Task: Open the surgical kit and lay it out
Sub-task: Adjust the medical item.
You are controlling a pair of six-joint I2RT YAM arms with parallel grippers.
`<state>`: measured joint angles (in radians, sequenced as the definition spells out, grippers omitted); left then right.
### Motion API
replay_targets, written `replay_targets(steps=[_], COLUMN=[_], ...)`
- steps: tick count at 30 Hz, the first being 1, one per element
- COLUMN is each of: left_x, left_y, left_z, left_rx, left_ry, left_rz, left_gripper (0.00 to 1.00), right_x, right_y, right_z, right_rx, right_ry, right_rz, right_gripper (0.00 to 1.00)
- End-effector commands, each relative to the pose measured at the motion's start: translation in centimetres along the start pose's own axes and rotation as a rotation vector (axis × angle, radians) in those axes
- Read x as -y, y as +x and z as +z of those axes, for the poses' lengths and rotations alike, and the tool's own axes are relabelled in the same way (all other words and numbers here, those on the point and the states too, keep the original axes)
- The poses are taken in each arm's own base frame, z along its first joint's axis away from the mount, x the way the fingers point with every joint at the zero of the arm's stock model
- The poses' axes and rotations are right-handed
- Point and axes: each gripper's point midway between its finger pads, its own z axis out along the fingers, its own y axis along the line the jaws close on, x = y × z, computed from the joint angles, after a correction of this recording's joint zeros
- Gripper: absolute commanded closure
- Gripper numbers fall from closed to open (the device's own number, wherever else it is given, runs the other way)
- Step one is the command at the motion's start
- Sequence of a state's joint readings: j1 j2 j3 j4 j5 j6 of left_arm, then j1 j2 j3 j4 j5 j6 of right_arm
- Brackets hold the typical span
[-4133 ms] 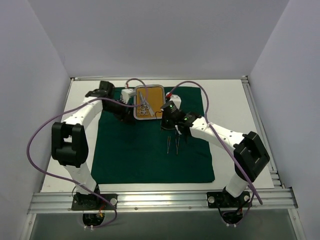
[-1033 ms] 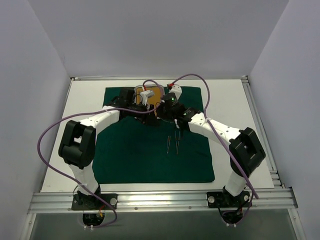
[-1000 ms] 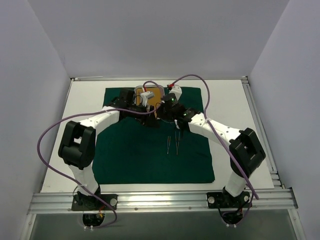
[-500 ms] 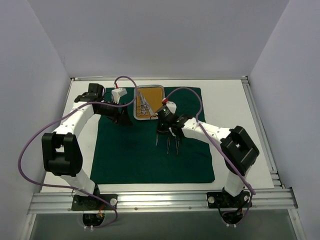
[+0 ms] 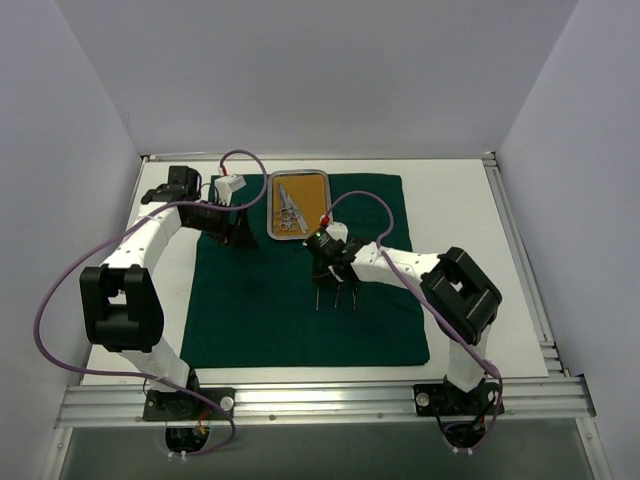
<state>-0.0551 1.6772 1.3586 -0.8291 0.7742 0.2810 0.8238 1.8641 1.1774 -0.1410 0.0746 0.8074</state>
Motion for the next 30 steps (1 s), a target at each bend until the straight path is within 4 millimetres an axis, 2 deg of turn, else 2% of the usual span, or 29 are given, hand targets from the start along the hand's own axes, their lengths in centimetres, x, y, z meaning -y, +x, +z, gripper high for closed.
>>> replay_targets(steps=[1, 6, 11, 20, 25, 30], left_x=[0.3, 0.3, 0.4, 0.3, 0.3, 0.2], left_y=[-1.4, -1.4, -1.3, -1.1, -1.1, -1.1], left_z=[-0.7, -0.7, -0.7, -0.5, -0.5, -0.5], left_rx=[0.033, 0.035, 0.034, 0.031, 0.032, 0.029], left_ry=[0.006, 0.012, 0.017, 0.021, 0.022, 0.024], left_rz=[0.034, 0.029, 0.028, 0.024, 0.024, 0.023], left_gripper=[0.12, 0.12, 0.12, 0.12, 0.12, 0.12], right_x=[1.5, 2.4, 2.7, 2.8, 2.1, 2.7], right_y=[-0.3, 0.0, -1.1, -1.9, -2.7, -1.8], right_z=[-0.7, -0.6, -1.1, 0.5, 1.0, 1.7], right_rx=[0.007, -0.007, 0.017, 0.011, 0.023, 0.000], right_ry=[0.067, 0.097, 0.107, 0.114, 0.099, 0.114], right_rz=[-0.010, -0.015, -0.017, -0.020, -0.023, -0.027], right_gripper=[0.98, 0.98, 0.97, 0.95, 0.92, 0.88])
